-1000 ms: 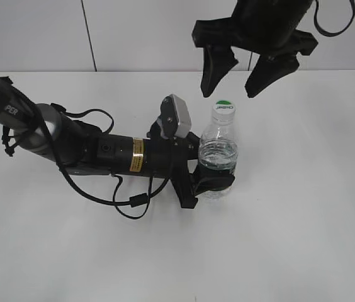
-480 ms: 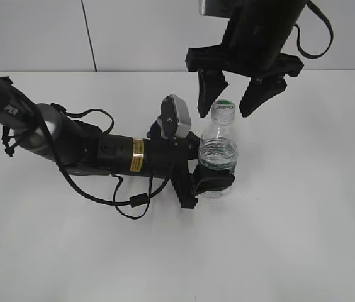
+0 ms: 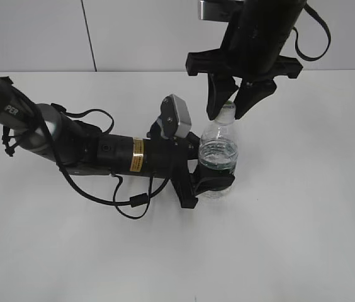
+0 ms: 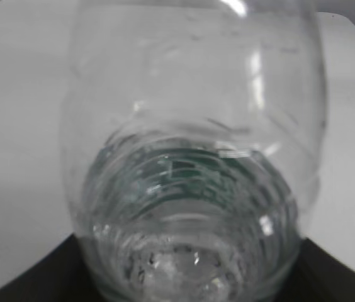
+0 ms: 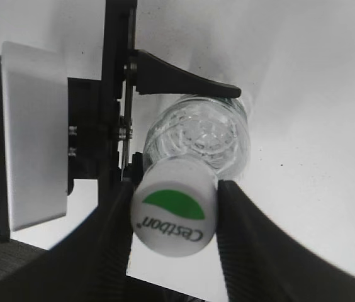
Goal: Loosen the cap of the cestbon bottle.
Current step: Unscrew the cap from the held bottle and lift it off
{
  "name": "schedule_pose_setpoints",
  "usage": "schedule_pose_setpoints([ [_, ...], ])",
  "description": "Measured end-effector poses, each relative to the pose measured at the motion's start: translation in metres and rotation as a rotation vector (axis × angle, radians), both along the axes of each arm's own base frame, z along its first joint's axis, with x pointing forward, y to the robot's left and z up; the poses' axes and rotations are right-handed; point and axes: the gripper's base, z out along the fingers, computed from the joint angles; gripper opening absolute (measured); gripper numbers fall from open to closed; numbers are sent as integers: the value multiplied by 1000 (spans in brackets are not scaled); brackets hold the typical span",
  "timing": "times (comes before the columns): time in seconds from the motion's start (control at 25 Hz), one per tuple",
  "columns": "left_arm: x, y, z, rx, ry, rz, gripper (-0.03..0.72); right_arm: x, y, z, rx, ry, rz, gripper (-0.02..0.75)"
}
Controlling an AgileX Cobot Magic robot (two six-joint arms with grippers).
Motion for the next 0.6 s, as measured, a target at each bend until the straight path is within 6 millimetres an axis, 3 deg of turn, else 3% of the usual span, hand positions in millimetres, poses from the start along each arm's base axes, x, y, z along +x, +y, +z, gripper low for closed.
schedule_pose_setpoints([
  [0.2,0,0,0,0,0,1,410,0,0,0,-15,-38,126,310],
  [0.6,0,0,0,1,-2,0,410,1,0,0,-58,-254,866,305],
])
